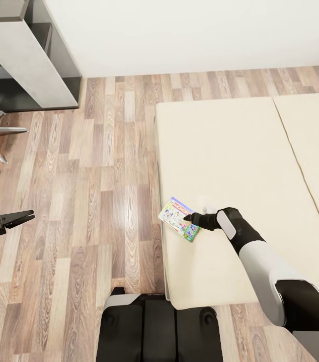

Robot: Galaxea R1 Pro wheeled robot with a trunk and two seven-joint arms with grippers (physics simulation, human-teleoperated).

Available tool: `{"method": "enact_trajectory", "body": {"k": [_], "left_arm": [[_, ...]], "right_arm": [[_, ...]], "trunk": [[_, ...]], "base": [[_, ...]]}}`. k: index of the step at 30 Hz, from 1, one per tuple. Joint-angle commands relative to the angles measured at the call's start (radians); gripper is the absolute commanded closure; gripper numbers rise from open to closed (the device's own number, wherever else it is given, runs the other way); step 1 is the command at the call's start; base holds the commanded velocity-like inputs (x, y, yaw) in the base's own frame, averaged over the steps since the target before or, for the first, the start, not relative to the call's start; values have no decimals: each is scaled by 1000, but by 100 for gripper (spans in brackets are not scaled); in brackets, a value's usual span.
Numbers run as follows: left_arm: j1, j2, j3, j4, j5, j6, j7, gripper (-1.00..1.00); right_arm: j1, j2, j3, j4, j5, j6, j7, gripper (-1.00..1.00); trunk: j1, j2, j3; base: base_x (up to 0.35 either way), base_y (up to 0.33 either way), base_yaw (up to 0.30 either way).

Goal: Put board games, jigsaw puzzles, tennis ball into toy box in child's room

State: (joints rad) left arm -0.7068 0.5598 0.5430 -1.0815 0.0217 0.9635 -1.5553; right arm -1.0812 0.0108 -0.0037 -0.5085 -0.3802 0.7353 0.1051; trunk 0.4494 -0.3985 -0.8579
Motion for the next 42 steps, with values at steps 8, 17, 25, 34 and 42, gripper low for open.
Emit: {"method": "enact_trajectory", "body": {"k": [8, 17, 25, 34, 42], "left_arm": [[0, 0, 0, 0, -1, 11, -4, -100], [0, 0, 0, 0, -1, 11, -5, -100], [0, 0, 0, 0, -1, 11, -5, -100], [0, 0, 0, 0, -2, 11, -5, -100], [0, 1, 0, 0, -2, 11, -5, -100]], "right_arm": [[0, 0, -1, -1, 4, 4, 4, -100], [0, 1, 0, -1, 4, 4, 4, -100], [0, 1, 1, -1, 4, 4, 4, -100], [0, 2, 1, -1, 6, 4, 4, -100], [0, 2, 1, -1, 5, 4, 4, -100]], "trunk": [[1, -1, 4], [1, -1, 5], [1, -1, 7], [1, -1, 9], [1, -1, 10]], "base": [[0, 0, 0], [0, 0, 0], [0, 0, 0], [0, 0, 0], [0, 0, 0]]}}
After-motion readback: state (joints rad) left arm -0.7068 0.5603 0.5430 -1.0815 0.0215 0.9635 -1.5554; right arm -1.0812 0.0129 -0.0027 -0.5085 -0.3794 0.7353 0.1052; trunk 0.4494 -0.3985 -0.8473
